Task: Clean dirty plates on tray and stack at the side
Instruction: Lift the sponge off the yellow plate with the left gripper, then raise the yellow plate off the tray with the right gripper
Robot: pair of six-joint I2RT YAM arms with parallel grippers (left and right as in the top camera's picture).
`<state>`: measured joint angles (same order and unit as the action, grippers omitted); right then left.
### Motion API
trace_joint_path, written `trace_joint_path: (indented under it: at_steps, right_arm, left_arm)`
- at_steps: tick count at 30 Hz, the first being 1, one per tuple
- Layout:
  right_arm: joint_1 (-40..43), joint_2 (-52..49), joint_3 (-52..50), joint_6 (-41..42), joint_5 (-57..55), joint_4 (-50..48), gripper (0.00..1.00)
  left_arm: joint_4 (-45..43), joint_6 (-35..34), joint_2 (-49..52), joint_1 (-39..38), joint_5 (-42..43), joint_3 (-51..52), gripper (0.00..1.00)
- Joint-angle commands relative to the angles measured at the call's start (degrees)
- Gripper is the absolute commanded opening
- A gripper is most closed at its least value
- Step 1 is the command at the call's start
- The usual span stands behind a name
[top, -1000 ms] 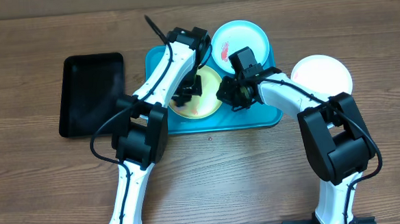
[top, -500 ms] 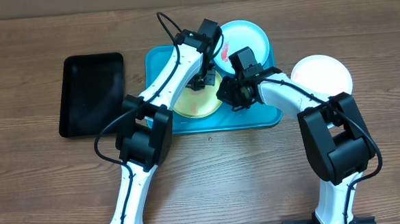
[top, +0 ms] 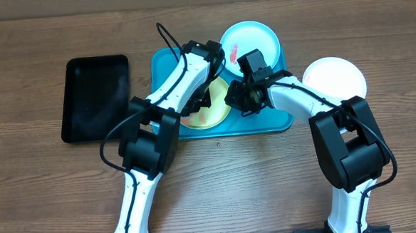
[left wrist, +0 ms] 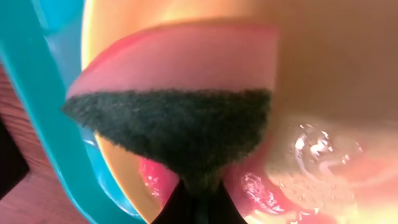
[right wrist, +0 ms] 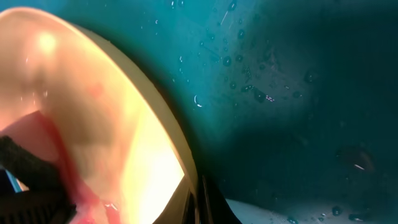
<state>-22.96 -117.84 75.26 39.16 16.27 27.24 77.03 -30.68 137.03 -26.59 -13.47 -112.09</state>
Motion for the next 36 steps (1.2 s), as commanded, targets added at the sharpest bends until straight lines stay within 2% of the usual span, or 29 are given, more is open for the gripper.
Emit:
trace_joint_path:
  at_steps: [1, 9, 12, 17, 21, 31, 36]
  right_arm:
    - [0.3, -1.3, 0.4, 0.9, -0.5, -0.4, 0.04]
    - [0.3, -1.3, 0.4, 0.9, -0.5, -0.4, 0.04]
    - [0.3, -1.3, 0.4, 0.9, -0.5, -0.4, 0.04]
    - [0.3, -1.3, 0.4, 0.9, -0.3, -0.3, 0.04]
    - [0.3, -1.3, 0.4, 0.5, 0.0, -0.1, 0.04]
    - [0.3, -1.0, 0.7, -3.7, 0.9, -0.2, 0.04]
    - [0.3, 2.3, 3.8, -7.1, -1.3, 5.3, 0.04]
  left_arm:
    - [-1.8, 7.9, 2.3, 0.2, 14.6, 2.9, 0.04]
    - [-5.4, 22.0, 2.3, 2.8, 36.3, -1.1, 0.04]
    - [-7.1, 23.9, 2.3, 3.9, 41.3, -2.3, 0.04]
    - [-11.5, 23.9, 2.3, 5.4, 42.0, -2.6, 0.04]
    - [-11.7, 23.7, 2.3, 7.8, 42.0, -6.2, 0.04]
    - [1.2, 22.8, 2.2, 15.3, 42.3, -31.1, 0.04]
    - [6.5, 22.8, 2.3, 15.6, 38.3, -33.3, 0.04]
